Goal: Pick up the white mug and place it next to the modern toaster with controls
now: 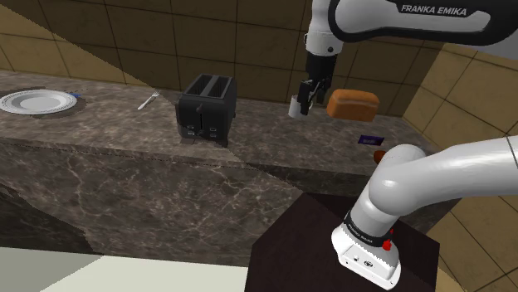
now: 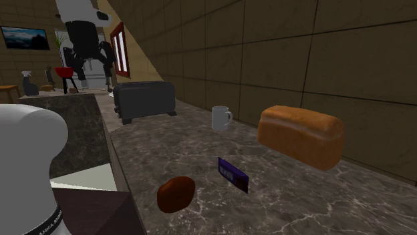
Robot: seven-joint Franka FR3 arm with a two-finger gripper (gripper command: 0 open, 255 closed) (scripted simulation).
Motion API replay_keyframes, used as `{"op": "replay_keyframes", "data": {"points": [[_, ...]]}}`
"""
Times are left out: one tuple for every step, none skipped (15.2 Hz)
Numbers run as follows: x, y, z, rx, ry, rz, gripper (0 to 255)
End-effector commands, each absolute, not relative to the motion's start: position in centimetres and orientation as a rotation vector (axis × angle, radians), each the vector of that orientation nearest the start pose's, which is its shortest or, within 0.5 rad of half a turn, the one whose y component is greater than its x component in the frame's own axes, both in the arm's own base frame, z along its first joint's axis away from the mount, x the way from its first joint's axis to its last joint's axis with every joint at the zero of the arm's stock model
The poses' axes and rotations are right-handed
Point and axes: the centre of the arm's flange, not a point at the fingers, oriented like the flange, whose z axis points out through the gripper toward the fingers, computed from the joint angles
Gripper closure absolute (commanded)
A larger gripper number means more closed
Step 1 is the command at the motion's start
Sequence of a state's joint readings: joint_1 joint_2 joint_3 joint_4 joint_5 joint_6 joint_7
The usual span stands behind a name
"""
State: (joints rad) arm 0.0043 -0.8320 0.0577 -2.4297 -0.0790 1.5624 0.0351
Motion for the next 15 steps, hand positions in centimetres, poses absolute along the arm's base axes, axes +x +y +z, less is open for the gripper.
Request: {"op": "replay_keyframes", "data": {"points": [[29.2, 1.4, 56.9, -3.264, -0.013, 0.051, 0], [29.8, 0.3, 56.6, -3.261, -0.019, 0.047, 0], [30.3, -0.9, 56.2, -3.258, -0.026, 0.042, 0], [30.9, -2.1, 55.9, -3.254, -0.032, 0.038, 0], [31.5, -3.2, 55.5, -3.251, -0.038, 0.033, 0], [32.1, -4.4, 55.2, -3.248, -0.045, 0.028, 0], [32.7, -5.5, 54.9, -3.245, -0.051, 0.024, 0], [33.3, -6.7, 54.5, -3.241, -0.057, 0.019, 0], [33.9, -7.8, 54.1, -3.238, -0.063, 0.015, 0], [34.5, -9.0, 53.8, -3.234, -0.070, 0.010, 0], [35.1, -10.1, 53.4, -3.231, -0.076, 0.006, 0], [35.7, -11.2, 53.1, -3.228, -0.082, 0.001, 0], [36.4, -12.4, 52.7, -3.224, -0.088, -0.003, 0], [37.0, -13.5, 52.3, -3.221, -0.095, -0.007, 0], [37.6, -14.6, 52.0, -3.217, -0.101, -0.012, 0]]}}
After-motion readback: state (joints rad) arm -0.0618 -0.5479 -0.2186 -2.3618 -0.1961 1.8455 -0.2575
